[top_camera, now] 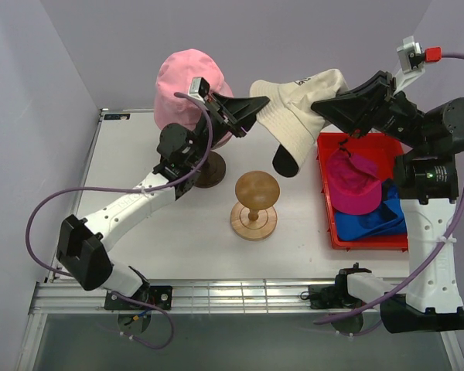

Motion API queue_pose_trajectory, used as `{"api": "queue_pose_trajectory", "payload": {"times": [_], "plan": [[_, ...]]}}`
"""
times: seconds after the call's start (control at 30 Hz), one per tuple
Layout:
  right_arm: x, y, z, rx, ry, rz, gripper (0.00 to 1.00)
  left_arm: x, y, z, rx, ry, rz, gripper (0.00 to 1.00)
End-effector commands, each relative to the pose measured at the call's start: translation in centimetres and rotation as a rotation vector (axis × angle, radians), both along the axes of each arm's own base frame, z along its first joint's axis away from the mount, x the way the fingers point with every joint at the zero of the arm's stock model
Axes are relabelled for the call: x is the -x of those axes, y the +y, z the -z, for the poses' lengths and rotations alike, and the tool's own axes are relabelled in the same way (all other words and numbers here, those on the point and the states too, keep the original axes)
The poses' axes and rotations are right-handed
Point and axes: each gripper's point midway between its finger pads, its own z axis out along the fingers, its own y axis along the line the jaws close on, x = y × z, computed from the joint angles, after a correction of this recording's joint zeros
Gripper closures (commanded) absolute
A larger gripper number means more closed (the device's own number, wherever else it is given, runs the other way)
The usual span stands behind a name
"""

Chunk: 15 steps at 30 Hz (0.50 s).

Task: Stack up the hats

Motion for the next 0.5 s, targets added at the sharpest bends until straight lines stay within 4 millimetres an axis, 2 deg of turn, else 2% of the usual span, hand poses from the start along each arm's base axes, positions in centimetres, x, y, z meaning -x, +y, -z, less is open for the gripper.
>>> {"api": "queue_pose_trajectory", "payload": {"times": [0.0,0.03,0.07,0.1,0.13,0.17,0.2,0.23,0.27,0.3,0.33,0.37,0.43,0.47], "plan": [[0.0,0.1,0.3,0.018,-0.022,-0.014,0.92,-0.3,-0.1,-1.6,-0.053,-0.09,0.054,0.9],[-0.5,0.2,0.4,0.019,-0.012,-0.016,0.92,-0.8,0.6,-3.1,-0.045,-0.128,0.041,0.91],[-0.7,0.2,0.3,0.016,-0.008,-0.018,0.92,-1.2,0.6,-3.5,-0.056,-0.151,0.041,0.92],[-0.9,0.3,0.1,0.013,-0.009,-0.021,0.92,-2.0,-0.1,-2.5,-0.101,-0.147,0.072,0.94],[-1.7,0.3,0.1,0.009,-0.001,-0.022,0.92,-2.8,0.4,-2.9,-0.109,-0.161,0.062,0.96],[-2.0,0.4,-0.2,0.003,-0.012,-0.027,0.92,-2.7,0.8,-4.5,-0.1,-0.203,0.065,0.96],[-1.9,0.5,-0.9,-0.008,-0.016,-0.036,0.92,-3.9,0.2,-3.4,-0.138,-0.194,0.094,0.98],[-3.0,0.8,-0.9,-0.014,0.001,-0.043,0.92,-4.8,0.8,-3.5,-0.146,-0.204,0.083,1.0],[-3.2,1.0,-1.4,-0.021,-0.004,-0.048,0.92,-4.8,1.1,-4.5,-0.141,-0.229,0.086,1.0],[-2.8,1.4,-2.5,-0.029,-0.027,-0.064,0.92,-5.3,1.3,-4.5,-0.146,-0.234,0.086,1.0],[-4.0,1.9,-2.4,-0.032,-0.008,-0.069,0.92,-6.5,1.7,-3.9,-0.167,-0.233,0.084,1.0],[-4.5,2.2,-2.6,-0.038,0.002,-0.068,0.92,-6.7,2.1,-4.5,-0.166,-0.249,0.079,1.0],[-5.3,3.3,-3.5,-0.04,-0.008,-0.086,0.92,-8.2,2.9,-4.3,-0.186,-0.254,0.058,1.0],[-5.8,3.7,-3.7,-0.043,-0.006,-0.082,0.92,-8.3,3.1,-4.3,-0.199,-0.269,0.067,1.0]]}}
